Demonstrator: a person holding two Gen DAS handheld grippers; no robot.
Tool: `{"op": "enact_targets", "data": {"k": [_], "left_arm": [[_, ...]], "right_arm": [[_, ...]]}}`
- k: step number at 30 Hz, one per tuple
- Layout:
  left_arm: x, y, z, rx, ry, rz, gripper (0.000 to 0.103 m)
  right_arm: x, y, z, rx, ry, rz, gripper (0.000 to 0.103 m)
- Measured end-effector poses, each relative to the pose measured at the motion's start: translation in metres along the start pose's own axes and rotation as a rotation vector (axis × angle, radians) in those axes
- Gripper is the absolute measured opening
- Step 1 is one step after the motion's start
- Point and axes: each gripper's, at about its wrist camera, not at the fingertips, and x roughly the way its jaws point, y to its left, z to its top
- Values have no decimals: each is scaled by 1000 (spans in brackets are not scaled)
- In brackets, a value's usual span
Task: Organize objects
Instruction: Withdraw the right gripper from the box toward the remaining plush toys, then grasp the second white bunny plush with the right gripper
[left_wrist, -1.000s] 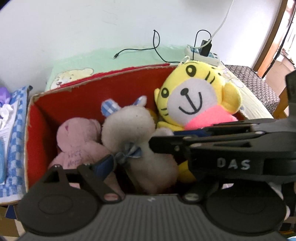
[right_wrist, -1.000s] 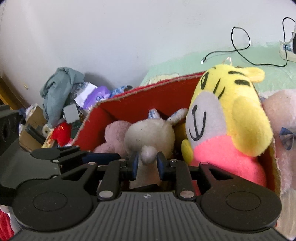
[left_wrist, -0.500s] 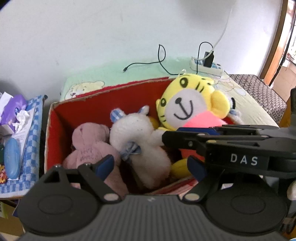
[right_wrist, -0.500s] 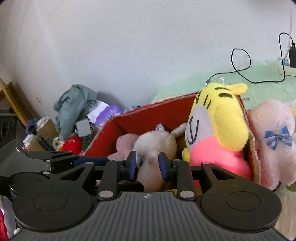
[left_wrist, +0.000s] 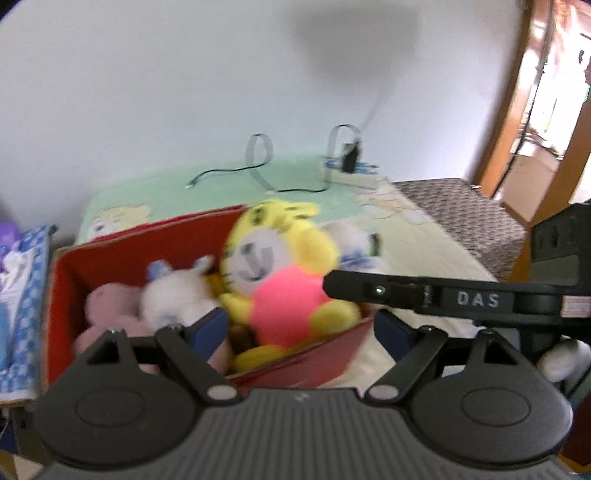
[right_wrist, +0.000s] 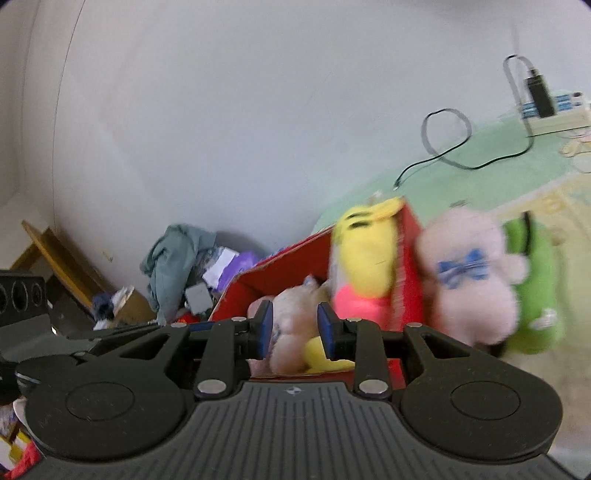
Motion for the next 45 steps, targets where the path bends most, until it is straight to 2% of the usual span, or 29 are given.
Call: {"op": "enact_targets", "data": {"k": [8, 11, 14, 24, 28, 29, 30, 36, 40, 45], "left_arm": [[24, -61, 3, 31, 20, -142, 87], [41, -78, 3, 21, 51, -178, 87], [56, -90, -1, 18, 86, -183, 87], [86, -100, -15, -63, 200, -130, 89], [89, -99, -21, -99, 223, -102, 89], [89, -98, -22, -105, 228, -95, 89], [90, -98, -23, -109, 233, -89, 89], [92, -96, -22, -141, 245, -82, 90], [94, -95, -23, -153, 246, -105, 91], [110, -104, -28, -137, 288, -122, 91]], "right_arm": [[-42, -52, 15, 73, -40, -101, 30], [-45, -73, 19, 96, -24, -155, 30], [-41, -89, 21, 113, 3, -179, 30], [-7, -130, 31, 181, 61, -158, 30], [5, -138, 28, 215, 92, -131, 23], [6, -139, 27, 220, 100, -127, 15], [6, -140, 27, 226, 103, -115, 12], [-18, -140, 24, 241, 122, -40, 9], [-36, -139, 13, 221, 171, 8, 9], [-63, -144, -10, 225, 250, 0, 9]]}}
